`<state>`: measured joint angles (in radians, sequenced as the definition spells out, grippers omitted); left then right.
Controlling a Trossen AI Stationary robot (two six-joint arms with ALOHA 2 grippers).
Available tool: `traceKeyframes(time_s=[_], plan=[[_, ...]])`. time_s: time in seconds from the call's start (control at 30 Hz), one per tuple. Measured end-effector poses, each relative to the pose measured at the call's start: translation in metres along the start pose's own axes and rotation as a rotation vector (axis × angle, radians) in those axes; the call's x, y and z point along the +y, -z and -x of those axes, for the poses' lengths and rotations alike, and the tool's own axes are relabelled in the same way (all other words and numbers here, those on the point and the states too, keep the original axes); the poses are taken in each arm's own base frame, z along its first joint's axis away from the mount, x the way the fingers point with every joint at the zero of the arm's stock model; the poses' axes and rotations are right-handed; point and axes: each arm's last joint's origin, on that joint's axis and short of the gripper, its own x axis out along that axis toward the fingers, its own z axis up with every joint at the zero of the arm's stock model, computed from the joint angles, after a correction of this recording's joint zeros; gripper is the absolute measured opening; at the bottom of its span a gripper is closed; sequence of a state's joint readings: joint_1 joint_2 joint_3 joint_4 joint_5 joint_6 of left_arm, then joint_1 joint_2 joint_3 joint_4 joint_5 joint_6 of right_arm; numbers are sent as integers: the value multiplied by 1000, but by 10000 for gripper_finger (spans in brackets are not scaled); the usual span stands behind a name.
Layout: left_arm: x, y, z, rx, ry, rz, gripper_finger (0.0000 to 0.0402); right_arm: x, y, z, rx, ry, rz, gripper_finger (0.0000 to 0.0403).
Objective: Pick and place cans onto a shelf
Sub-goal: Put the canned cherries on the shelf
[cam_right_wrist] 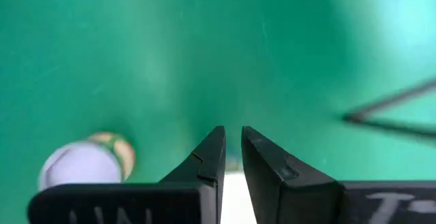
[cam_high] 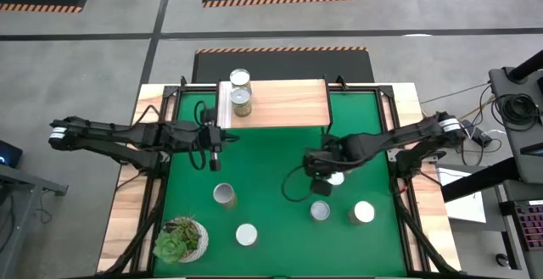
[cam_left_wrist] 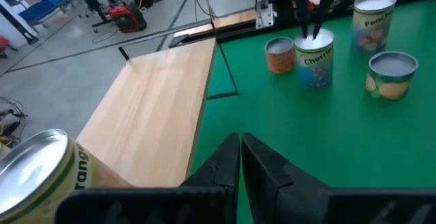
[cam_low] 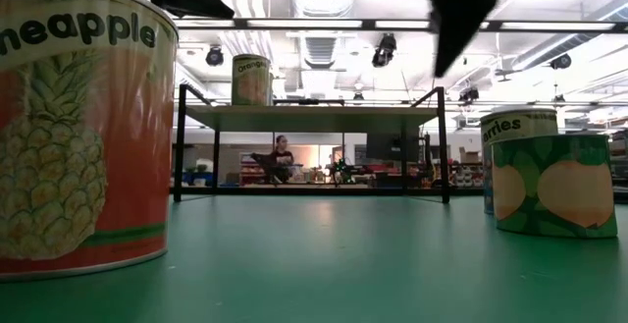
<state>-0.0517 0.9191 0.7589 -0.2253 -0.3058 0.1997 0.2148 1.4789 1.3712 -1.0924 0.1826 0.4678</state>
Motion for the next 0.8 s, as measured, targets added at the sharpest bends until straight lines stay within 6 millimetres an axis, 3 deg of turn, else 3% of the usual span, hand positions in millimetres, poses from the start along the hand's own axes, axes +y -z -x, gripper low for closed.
traceKeyframes(time_s=[0.13,0.3,0.57,0.8], plan=[[0,0,0,-1,-1,3,0,7,14,10,40,-1,-71,81],[0,0,-1,3,0,5,0,20,28,14,73,16,-47,167],[-1,1,-1,6,0,4,0,31,45,-3,130,74,23,296],[-1,1,-2,9,1,4,0,26,57,-19,187,124,2,359]])
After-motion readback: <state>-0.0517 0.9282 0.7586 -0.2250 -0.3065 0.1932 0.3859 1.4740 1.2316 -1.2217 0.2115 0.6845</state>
